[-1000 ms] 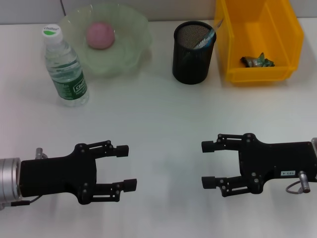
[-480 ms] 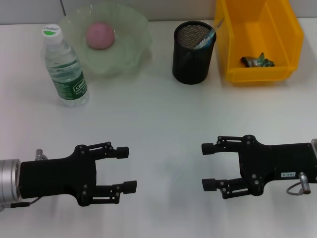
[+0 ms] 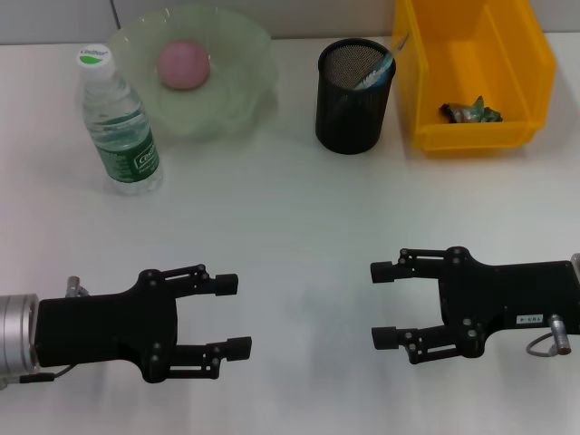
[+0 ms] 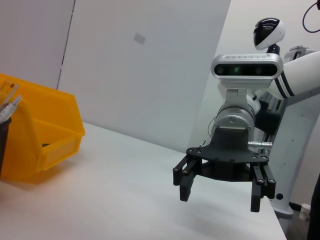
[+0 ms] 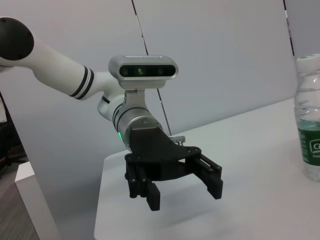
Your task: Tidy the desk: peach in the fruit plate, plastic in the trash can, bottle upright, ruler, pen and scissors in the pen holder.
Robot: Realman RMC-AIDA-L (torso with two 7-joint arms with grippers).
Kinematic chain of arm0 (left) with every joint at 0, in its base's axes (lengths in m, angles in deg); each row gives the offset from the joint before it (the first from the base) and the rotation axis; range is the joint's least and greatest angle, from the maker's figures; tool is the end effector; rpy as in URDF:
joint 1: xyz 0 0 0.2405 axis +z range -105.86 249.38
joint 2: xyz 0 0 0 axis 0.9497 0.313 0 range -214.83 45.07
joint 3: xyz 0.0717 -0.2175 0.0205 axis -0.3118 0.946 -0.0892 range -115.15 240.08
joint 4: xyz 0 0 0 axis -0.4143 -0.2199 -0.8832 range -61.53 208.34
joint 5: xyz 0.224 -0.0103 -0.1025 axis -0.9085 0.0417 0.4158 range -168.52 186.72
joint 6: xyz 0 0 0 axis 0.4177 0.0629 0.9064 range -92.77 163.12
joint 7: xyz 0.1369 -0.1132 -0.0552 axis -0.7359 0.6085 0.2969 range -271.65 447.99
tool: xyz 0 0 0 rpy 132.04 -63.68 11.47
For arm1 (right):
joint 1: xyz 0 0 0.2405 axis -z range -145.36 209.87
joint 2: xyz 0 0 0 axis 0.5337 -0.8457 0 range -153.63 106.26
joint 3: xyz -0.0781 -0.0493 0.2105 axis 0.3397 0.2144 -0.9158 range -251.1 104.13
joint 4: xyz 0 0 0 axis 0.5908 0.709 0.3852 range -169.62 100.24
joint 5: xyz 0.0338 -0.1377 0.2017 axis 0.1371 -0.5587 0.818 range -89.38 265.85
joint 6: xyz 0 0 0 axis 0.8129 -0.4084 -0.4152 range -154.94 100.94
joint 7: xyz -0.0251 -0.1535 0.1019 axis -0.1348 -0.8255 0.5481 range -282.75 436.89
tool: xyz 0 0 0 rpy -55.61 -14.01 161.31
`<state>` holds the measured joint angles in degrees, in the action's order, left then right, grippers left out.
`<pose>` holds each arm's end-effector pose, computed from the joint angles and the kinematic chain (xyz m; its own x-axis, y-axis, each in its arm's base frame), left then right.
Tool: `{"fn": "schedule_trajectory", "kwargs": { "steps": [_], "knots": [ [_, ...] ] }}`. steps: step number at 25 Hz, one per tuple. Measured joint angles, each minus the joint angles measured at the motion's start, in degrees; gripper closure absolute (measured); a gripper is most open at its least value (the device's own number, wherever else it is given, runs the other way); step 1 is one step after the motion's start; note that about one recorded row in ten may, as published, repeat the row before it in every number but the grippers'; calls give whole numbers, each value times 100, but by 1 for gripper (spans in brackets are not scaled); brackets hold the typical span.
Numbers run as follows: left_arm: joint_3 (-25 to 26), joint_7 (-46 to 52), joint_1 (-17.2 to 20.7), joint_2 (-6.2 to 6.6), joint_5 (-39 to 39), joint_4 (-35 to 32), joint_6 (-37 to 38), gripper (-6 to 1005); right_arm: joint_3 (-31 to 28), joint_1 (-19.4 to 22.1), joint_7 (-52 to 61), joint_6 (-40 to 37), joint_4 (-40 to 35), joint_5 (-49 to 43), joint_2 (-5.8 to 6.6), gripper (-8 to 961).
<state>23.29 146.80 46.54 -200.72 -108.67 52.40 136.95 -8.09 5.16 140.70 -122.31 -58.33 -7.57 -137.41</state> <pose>-0.2770 0.2654 -0.0526 0.7776 0.2914 0.5572 0.3187 -0.9465 0.0502 0.2499 0.2905 -0.0643 0.8189 -0.2611 -0.5111 -0.2587 -0.9629 0.0773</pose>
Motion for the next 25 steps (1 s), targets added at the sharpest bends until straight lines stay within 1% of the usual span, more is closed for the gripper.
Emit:
{"fn": "schedule_trajectory", "kwargs": {
  "steps": [25],
  "knots": [
    [-23, 0, 21, -9, 0, 0, 9, 194, -1, -16, 16, -24, -7, 0, 8, 140]
  ]
}}
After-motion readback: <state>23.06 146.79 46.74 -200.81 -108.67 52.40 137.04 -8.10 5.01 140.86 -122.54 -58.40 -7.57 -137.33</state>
